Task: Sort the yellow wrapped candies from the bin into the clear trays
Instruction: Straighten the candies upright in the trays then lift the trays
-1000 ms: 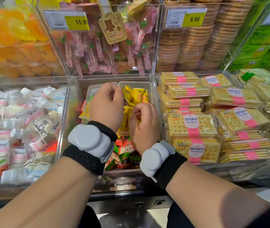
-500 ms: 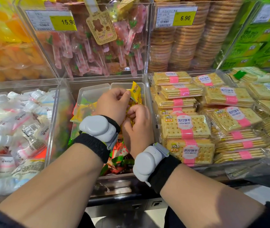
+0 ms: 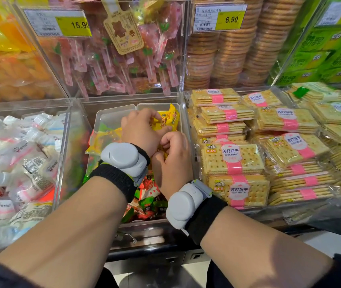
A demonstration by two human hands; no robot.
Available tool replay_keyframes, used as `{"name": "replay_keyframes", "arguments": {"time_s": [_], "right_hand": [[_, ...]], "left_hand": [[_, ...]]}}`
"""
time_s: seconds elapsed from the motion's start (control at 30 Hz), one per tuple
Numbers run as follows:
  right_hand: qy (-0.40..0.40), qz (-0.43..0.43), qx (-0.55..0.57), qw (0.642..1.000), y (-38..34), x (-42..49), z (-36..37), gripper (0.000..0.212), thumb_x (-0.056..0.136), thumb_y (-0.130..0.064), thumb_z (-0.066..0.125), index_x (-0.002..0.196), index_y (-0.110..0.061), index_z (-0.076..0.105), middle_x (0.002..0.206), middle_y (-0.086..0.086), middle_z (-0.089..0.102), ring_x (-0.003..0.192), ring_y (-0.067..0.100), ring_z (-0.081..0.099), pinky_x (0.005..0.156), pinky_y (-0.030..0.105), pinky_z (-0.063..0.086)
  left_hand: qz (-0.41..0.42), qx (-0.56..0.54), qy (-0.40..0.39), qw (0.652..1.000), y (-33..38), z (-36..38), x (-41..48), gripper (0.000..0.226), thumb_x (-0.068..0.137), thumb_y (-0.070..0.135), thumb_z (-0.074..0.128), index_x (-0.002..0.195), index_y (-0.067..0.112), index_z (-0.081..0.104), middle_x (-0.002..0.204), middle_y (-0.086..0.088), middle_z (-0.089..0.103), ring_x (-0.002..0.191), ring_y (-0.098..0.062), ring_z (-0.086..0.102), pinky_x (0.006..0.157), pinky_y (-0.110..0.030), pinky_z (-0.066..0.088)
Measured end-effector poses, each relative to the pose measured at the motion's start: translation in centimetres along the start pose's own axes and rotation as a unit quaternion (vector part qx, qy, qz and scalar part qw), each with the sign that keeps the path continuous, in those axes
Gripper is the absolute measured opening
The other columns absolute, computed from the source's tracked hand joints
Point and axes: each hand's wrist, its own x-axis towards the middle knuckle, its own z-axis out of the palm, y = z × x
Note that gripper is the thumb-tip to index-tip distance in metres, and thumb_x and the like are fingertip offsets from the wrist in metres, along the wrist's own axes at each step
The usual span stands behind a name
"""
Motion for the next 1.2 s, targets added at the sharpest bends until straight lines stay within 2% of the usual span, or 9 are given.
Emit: {"name": "replay_keyframes", "arguments": {"time_s": [0.1,0.2,0.33,0.53,0.83,1.1,1.2], "right_hand": [[0.004,-0.003,-0.004,1.000,0.0,-0.1,0.0,0.024,0.067,0.007,0.055,0.086,-0.004,0.048,0.094,0.011,0.047,0.086,0.026,0.045,0.066,0.038,0.037],[0.015,-0.001,0.002,1.000,0.1,-0.1,0.1,0.025,0.064,0.007,0.054,0.084,-0.005,0.047,0.090,0.010,0.047,0.083,0.026,0.043,0.065,0.042,0.037],[0.013,0.002,0.002,1.000,0.0,-0.1,0.1,0.024,0.064,0.006,0.054,0.084,-0.007,0.047,0.091,0.009,0.046,0.084,0.026,0.043,0.065,0.040,0.037],[0.004,-0.001,-0.009,1.000,-0.1,-0.2,-0.2,0.024,0.068,0.005,0.055,0.088,-0.007,0.048,0.096,0.009,0.048,0.088,0.025,0.044,0.064,0.036,0.035],[0.016,0.004,-0.006,1.000,-0.2,-0.1,0.3,0.022,0.066,0.005,0.052,0.084,-0.007,0.049,0.090,0.008,0.048,0.086,0.026,0.045,0.070,0.042,0.040],[0.018,-0.008,-0.020,1.000,0.2,-0.2,0.5,0.022,0.067,0.005,0.051,0.084,-0.009,0.049,0.090,0.004,0.048,0.085,0.022,0.046,0.070,0.030,0.037],[0.023,-0.012,-0.038,0.999,0.3,-0.1,0.5,0.022,0.067,0.003,0.052,0.085,-0.010,0.051,0.089,0.003,0.049,0.083,0.020,0.046,0.066,0.025,0.033]], "left_hand": [[0.067,-0.017,-0.020,0.997,-0.2,-0.1,0.0,0.026,0.080,0.041,0.065,0.106,0.035,0.064,0.106,0.002,0.051,0.111,-0.022,0.039,0.090,-0.025,0.027],[0.089,-0.023,-0.032,0.995,-0.3,0.0,0.1,0.021,0.089,0.037,0.055,0.105,0.035,0.068,0.111,0.004,0.054,0.115,-0.020,0.037,0.097,-0.030,0.028],[0.063,0.022,-0.061,0.996,-0.4,0.2,0.3,0.024,0.090,0.045,0.050,0.105,0.039,0.067,0.122,0.011,0.050,0.120,-0.019,0.031,0.103,-0.036,0.025],[0.041,0.055,-0.085,0.994,-0.2,0.0,0.7,0.023,0.087,0.054,0.049,0.100,0.045,0.067,0.127,0.017,0.045,0.120,-0.018,0.028,0.097,-0.036,0.022],[0.059,0.040,-0.040,0.997,-1.5,-1.2,-0.6,0.030,0.090,0.028,0.048,0.115,0.040,0.060,0.130,0.010,0.048,0.127,-0.021,0.028,0.105,-0.038,0.021],[-0.003,0.079,-0.005,0.997,-4.3,-3.4,-2.7,0.040,0.084,0.026,0.053,0.124,0.028,0.052,0.132,-0.003,0.050,0.126,-0.028,0.036,0.104,-0.038,0.021],[-0.037,0.095,0.005,0.995,-5.5,-4.1,-3.7,0.043,0.083,0.027,0.054,0.126,0.026,0.049,0.134,-0.005,0.046,0.128,-0.031,0.032,0.105,-0.042,0.023]]}}
